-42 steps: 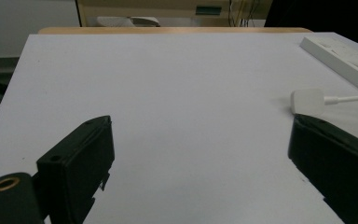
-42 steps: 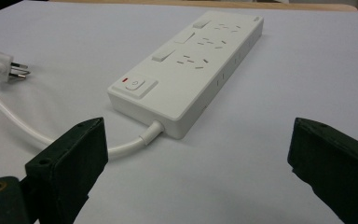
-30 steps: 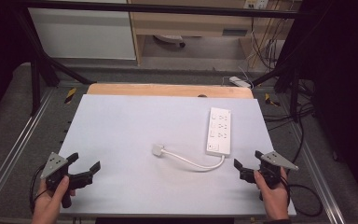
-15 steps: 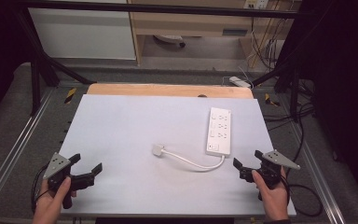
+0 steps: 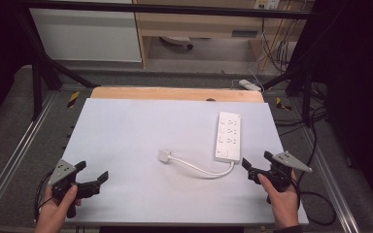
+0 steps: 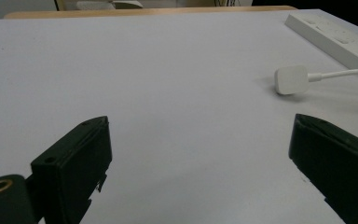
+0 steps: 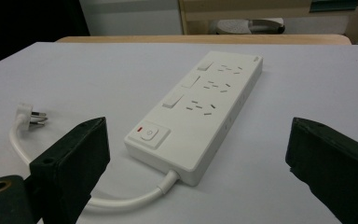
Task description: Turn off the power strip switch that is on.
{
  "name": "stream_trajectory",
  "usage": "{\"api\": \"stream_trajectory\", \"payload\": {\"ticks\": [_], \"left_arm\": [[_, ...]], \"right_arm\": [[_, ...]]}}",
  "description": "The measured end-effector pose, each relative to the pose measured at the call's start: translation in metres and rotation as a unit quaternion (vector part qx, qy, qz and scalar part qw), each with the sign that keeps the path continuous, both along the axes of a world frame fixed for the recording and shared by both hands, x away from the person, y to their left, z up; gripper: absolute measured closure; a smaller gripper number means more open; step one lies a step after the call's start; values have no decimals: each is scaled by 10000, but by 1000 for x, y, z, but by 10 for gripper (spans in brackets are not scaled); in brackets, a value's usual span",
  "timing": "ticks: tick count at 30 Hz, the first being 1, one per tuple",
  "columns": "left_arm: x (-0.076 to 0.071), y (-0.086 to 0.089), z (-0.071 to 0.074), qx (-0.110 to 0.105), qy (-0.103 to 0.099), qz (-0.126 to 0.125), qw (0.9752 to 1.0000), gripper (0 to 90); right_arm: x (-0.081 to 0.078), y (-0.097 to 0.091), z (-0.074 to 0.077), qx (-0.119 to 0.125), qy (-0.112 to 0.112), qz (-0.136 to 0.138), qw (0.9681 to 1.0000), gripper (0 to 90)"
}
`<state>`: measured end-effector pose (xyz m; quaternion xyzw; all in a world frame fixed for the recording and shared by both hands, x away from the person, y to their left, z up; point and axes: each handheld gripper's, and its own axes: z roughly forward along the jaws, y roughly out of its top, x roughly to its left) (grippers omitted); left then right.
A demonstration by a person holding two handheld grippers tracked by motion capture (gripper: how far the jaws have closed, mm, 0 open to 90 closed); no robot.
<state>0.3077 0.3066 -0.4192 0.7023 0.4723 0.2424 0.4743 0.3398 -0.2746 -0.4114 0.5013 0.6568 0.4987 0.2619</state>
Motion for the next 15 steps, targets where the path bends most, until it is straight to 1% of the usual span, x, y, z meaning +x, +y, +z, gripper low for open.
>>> {"api": "stream_trajectory", "payload": {"ticks": [2,4,7,10,11,12,13,14,15], "left_arm": [[0,0,0,-2,-3,0,10000,58],[0,0,0,1,-16,8,10000,58],[0,0,0,-5,7,-1,10000,58],[0,0,0,2,-4,-19,10000,58],[-1,0,0,1,0,-25,10000,58],[-1,0,0,7,1,-22,10000,58],[-1,0,0,19,2,-20,10000,58],[0,0,0,13,4,-15,10000,58],[0,0,-1,5,-2,-9,10000,58]], "right_arm": [[3,2,2,12,-11,1,10000,76],[6,3,5,-33,-41,7,10000,80],[12,5,9,-96,-10,25,10000,86],[16,6,11,-89,4,35,10000,86],[20,7,14,-77,13,59,10000,85],[20,7,14,-77,13,59,10000,85],[24,9,16,-114,19,68,9999,82],[24,9,16,-114,19,68,9999,82],[29,12,19,-123,54,114,9998,78]]}}
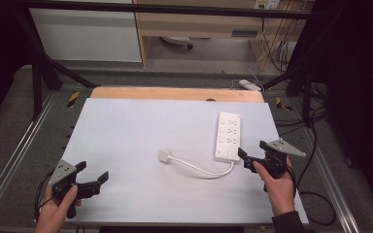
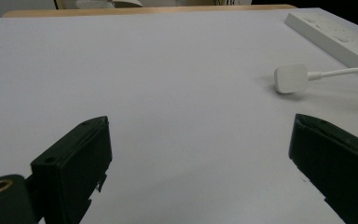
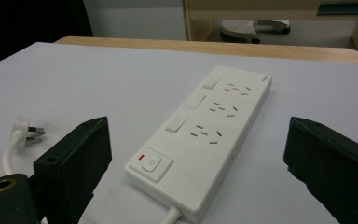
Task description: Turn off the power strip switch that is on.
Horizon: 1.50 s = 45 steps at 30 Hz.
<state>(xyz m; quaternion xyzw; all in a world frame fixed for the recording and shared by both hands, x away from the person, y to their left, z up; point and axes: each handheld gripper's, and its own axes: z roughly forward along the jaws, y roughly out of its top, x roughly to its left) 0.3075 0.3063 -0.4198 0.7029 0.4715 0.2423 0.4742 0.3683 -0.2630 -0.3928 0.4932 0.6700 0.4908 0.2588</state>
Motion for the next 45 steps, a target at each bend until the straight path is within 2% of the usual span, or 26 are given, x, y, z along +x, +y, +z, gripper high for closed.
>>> {"api": "stream_trajectory", "payload": {"ticks": [6,16,24,30,39,45], "left_arm": [[0,0,0,15,-1,-32,10000,58],[0,-1,0,11,4,-33,10000,58],[0,-1,-1,24,-7,-47,10000,57],[0,-1,-1,27,5,-63,10000,58],[0,-2,-1,28,22,-72,10000,58],[0,-1,-1,13,21,-55,10000,59]], "right_arm": [[12,9,8,-117,37,133,9998,38],[30,15,17,-166,36,195,9997,32],[46,19,23,-39,50,189,9998,59],[57,23,25,-106,59,204,9997,102],[66,28,26,-149,-85,234,9996,329],[72,27,26,-214,-235,255,9992,533]]}}
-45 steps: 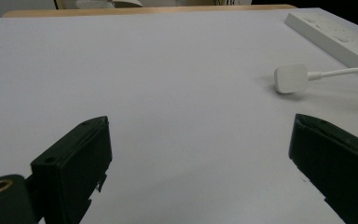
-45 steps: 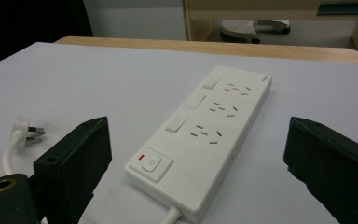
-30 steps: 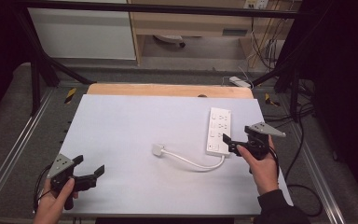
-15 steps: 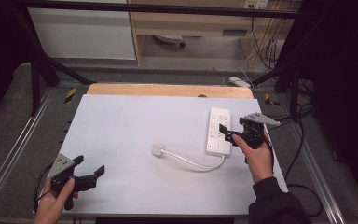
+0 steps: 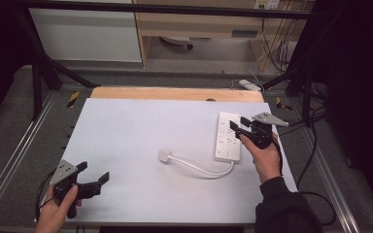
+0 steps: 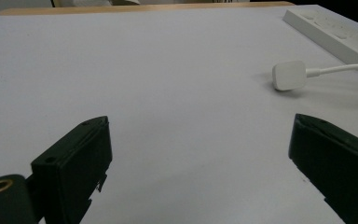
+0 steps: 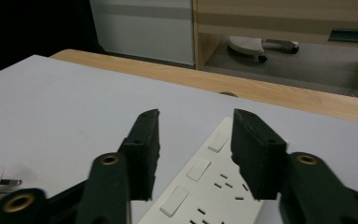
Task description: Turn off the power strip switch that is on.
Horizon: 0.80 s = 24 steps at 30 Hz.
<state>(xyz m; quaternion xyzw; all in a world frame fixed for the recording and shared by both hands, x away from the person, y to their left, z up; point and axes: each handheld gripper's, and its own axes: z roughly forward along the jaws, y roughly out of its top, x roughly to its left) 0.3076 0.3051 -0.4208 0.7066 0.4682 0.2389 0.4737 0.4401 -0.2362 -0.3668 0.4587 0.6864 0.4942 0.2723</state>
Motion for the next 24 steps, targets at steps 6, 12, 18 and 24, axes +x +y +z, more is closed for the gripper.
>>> {"api": "stream_trajectory", "payload": {"ticks": [6,12,18,24], "left_arm": [[0,-1,0,-3,-6,-36,10000,59],[0,-1,1,-1,-34,-43,10000,59],[0,-1,0,2,-9,-30,10000,61],[0,-1,1,6,-21,-26,10000,61]], "right_arm": [[5,0,-5,-121,-19,-4,9999,714],[11,-1,-11,-115,8,4,9999,850],[14,-2,-14,-67,24,-25,10000,900],[18,-2,-15,-45,73,-82,9999,900]]}}
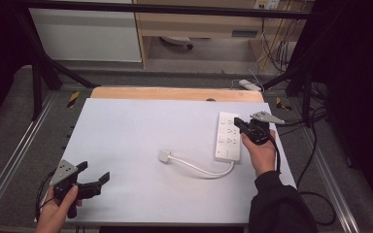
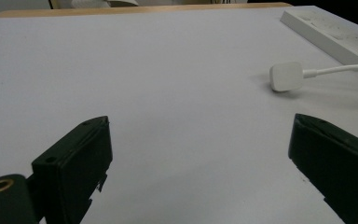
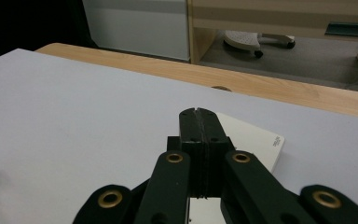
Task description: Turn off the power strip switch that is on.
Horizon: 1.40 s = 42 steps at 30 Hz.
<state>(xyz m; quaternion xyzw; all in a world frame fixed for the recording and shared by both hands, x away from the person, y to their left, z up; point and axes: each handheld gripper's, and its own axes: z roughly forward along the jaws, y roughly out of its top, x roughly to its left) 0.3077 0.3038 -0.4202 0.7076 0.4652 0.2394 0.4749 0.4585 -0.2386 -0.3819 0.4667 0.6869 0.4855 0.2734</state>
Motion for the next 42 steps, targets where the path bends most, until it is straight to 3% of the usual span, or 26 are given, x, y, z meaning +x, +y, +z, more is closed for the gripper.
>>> {"api": "stream_trajectory", "payload": {"ticks": [10,23,42], "left_arm": [[1,0,-1,-4,21,-5,10000,61],[1,0,-1,-1,24,-15,10000,61],[1,0,-1,5,34,-33,10000,58]], "right_arm": [[14,1,-6,117,82,-98,9999,900],[31,15,-12,-22,187,-66,9998,900],[41,22,-24,-195,337,-75,9992,900]]}}
